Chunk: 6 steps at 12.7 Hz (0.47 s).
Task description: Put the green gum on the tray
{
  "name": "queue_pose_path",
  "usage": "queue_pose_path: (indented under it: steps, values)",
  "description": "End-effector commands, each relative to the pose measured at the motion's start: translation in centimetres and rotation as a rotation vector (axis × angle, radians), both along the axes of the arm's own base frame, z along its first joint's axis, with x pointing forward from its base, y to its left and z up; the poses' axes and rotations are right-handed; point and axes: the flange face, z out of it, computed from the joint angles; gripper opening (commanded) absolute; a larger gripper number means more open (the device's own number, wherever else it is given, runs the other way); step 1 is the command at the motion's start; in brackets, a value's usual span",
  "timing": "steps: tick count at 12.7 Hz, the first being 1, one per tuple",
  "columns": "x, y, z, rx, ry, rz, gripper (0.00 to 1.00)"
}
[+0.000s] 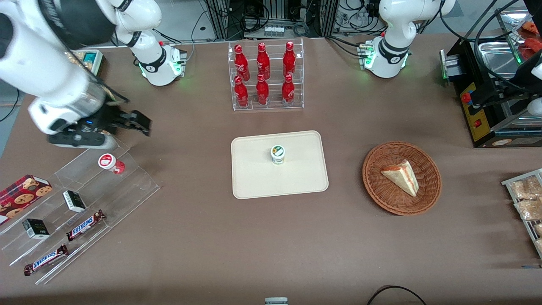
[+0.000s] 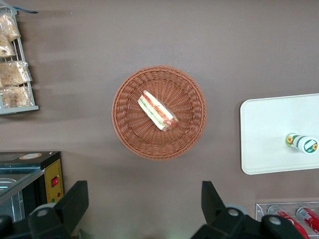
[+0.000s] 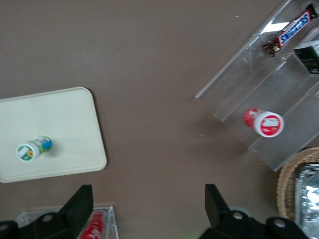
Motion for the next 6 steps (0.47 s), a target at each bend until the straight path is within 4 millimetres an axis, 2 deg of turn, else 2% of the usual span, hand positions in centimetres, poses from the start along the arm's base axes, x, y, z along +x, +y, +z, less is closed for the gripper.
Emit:
queue_pose_path:
  steps: [1,4,6]
  values:
    - [-1.0,-4.0,0.3,0.015,0.039,0.019,1.0]
    - [-0.5,-8.5,-0.3,0.018,0.061,-0.023,1.0]
    - [-0.5,-10.8,-0.4,0.022,0.074,-0.023,1.0]
